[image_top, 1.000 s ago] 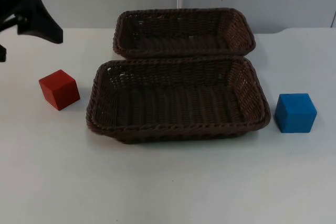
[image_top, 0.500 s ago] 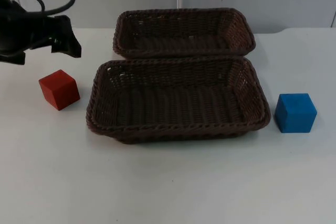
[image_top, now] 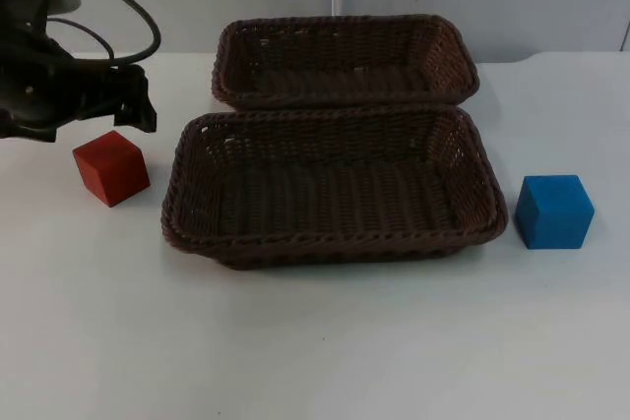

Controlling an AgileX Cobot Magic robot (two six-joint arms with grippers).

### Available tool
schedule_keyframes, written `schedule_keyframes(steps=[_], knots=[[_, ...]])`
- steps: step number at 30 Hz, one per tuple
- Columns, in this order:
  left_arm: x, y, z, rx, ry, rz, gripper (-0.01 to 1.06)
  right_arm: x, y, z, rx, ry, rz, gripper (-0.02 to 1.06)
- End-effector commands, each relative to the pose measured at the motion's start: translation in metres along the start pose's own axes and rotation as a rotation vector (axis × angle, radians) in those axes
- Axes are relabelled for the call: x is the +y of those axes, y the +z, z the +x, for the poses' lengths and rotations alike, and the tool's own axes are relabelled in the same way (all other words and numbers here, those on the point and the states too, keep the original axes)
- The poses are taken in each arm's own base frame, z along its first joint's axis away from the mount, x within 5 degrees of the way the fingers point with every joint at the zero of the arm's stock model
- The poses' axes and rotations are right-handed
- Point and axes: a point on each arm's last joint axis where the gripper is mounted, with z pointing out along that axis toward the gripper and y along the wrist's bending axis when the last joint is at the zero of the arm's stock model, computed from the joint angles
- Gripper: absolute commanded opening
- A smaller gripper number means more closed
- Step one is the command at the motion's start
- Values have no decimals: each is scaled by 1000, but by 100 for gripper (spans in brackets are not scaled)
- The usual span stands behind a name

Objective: Pick up one cube with the left hand and place it into the upper basket. Pick up one cube with the right hand and place it into the lower basket.

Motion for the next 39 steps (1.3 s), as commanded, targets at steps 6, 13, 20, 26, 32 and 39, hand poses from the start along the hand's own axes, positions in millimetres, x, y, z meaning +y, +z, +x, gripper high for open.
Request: schedule_keyframes(steps=[6,13,20,26,32,39], knots=[[2,10,3,4,-3,-17,105,0,1,1,-5,-4,5,105],[5,14,7,34,172,-40,105,0,1,1,-5,-7,7,105],[7,14,6,36,311,-65,105,0,1,1,-5,-7,7,105],[5,20,4,72,346,-32,105,0,1,1,-5,-7,7,105],[4,36,0,126,362,11,105,0,1,1,-5,-7,7,105],[4,39,-1,124,427,14,105,0,1,1,-5,-7,7,105]])
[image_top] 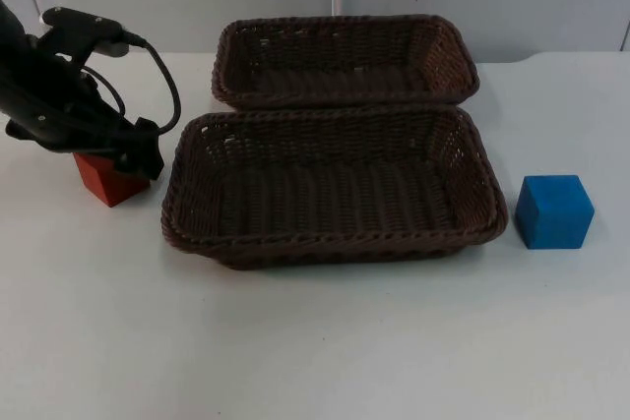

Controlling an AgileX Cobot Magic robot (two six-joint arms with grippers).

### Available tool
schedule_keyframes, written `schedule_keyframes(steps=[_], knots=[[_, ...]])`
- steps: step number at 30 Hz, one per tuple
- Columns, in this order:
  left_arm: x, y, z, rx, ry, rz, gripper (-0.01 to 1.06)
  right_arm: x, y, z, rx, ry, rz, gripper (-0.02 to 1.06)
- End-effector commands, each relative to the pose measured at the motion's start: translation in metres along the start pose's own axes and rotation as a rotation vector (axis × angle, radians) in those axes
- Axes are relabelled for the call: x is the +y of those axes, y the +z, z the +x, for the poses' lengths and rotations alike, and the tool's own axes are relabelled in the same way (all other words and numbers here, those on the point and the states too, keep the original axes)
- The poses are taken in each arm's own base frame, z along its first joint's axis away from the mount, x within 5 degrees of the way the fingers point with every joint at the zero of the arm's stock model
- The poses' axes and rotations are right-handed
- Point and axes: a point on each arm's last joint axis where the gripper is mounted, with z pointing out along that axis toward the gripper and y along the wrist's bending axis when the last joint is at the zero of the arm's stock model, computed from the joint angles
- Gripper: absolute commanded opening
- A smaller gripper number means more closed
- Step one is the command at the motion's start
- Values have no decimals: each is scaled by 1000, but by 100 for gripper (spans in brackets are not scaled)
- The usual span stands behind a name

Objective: Pick up one cube with the left hand and place it into the upper basket. Pick up one cube with the right hand and place it into the lower basket.

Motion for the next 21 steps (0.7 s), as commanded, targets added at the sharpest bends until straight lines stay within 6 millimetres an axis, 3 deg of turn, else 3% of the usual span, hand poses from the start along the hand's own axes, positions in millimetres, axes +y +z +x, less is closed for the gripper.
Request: schedule_keyframes(steps=[1,12,16,18,21], knots=[[-1,0,-2,-3,37,-1,105,0,1,1,-5,-6,7,105],[-2,2,1,17,53,15,103,0,1,1,-5,0,7,105],[-3,7,5,36,53,25,84,0,1,1,-5,0,7,105],[-3,7,5,37,53,27,80,0,1,1,-5,0,7,105],[-3,5,3,32,48,25,56,0,1,1,-5,0,7,105]])
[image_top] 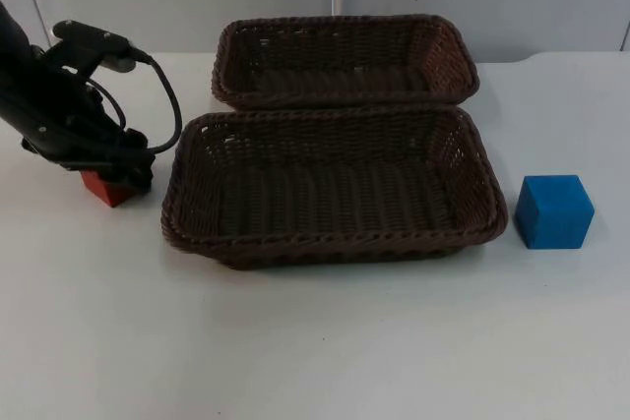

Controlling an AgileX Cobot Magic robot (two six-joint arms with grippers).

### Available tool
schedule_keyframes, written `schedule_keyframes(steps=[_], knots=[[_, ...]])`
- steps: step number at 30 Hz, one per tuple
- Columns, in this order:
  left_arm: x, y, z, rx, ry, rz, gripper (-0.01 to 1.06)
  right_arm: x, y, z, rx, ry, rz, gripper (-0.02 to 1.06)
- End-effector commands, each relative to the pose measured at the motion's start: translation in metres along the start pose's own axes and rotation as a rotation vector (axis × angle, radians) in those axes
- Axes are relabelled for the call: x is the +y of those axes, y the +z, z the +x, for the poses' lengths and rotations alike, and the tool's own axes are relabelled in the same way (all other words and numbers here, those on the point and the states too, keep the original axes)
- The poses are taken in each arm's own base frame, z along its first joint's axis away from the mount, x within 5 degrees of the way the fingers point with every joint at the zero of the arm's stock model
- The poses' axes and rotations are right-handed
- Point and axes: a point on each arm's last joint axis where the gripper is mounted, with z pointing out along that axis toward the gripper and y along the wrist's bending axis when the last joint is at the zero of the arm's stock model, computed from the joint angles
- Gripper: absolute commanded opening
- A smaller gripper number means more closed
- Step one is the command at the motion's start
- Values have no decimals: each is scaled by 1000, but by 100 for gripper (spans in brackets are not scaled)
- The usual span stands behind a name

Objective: Pick up one cube with the left hand and place it into the upper basket. Pick up one cube with the right hand and place it into the lower basket.

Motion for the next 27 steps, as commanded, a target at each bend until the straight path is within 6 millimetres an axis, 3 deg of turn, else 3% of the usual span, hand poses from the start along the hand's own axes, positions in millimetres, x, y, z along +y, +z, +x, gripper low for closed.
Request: schedule_keyframes(steps=[1,5,6,7,8,17,27], knots=[[-1,-2,-3,-6,5,-1,56,0,1,1,-5,-2,7,105],[-1,-14,-9,-26,5,-1,14,0,1,1,-5,-2,7,105],[-1,-14,-9,-26,5,-1,14,0,1,1,-5,-2,7,105],[-1,-20,-12,-37,8,-3,3,0,1,1,-5,-2,7,105],[-1,-26,-15,-47,13,-4,0,0,1,1,-5,-2,7,105],[-5,-85,-37,-128,-44,10,0,0,1,1,-5,-2,7,105],[-14,-142,-49,-184,-122,42,0,0,1,1,-5,-2,7,105]])
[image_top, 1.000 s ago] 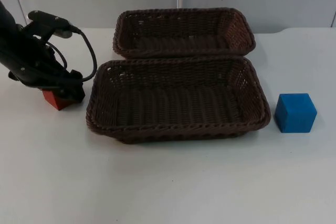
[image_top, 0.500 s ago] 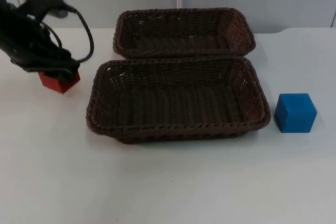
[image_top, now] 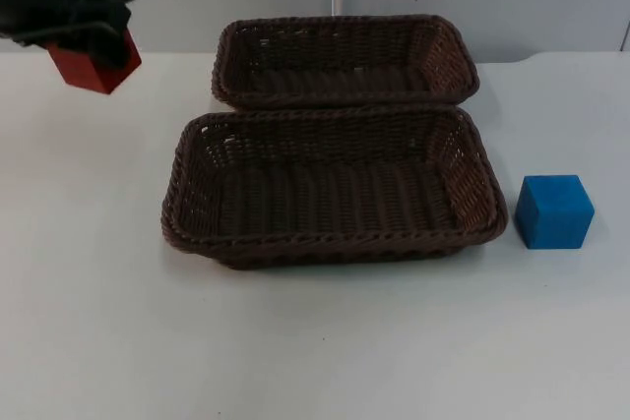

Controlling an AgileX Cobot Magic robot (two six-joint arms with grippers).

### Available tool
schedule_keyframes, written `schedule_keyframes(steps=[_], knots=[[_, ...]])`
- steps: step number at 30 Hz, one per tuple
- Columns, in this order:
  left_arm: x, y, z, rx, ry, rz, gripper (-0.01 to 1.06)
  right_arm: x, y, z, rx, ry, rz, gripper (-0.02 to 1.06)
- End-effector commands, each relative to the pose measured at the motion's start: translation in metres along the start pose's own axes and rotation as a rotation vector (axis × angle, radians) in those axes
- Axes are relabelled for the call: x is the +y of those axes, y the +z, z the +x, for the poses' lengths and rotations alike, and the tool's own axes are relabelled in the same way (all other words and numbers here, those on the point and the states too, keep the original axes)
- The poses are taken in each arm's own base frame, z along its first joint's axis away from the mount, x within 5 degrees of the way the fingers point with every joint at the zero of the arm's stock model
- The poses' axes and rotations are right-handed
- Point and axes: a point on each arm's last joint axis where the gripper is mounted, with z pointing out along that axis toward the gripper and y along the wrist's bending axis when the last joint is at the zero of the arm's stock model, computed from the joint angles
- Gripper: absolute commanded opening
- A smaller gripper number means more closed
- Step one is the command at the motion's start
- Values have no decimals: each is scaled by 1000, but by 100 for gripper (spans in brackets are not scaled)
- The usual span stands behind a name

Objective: Pick up one cube with the left hand and place it into the upper basket. Pick up one cube with the right hand and place it into the lower basket.

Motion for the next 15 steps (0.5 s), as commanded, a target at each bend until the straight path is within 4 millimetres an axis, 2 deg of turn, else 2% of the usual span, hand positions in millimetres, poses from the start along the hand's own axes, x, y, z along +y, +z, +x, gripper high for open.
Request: schedule_keyframes(steps=[1,5,15], knots=[[-4,-15,-6,-22,-29,5,0,0,1,1,-5,-2,7,105],[-6,-28,-12,-62,-77,-6,0,0,1,1,-5,-2,7,105],[-8,-28,-10,-39,-94,21,0,0,1,1,-5,-3,9,105]])
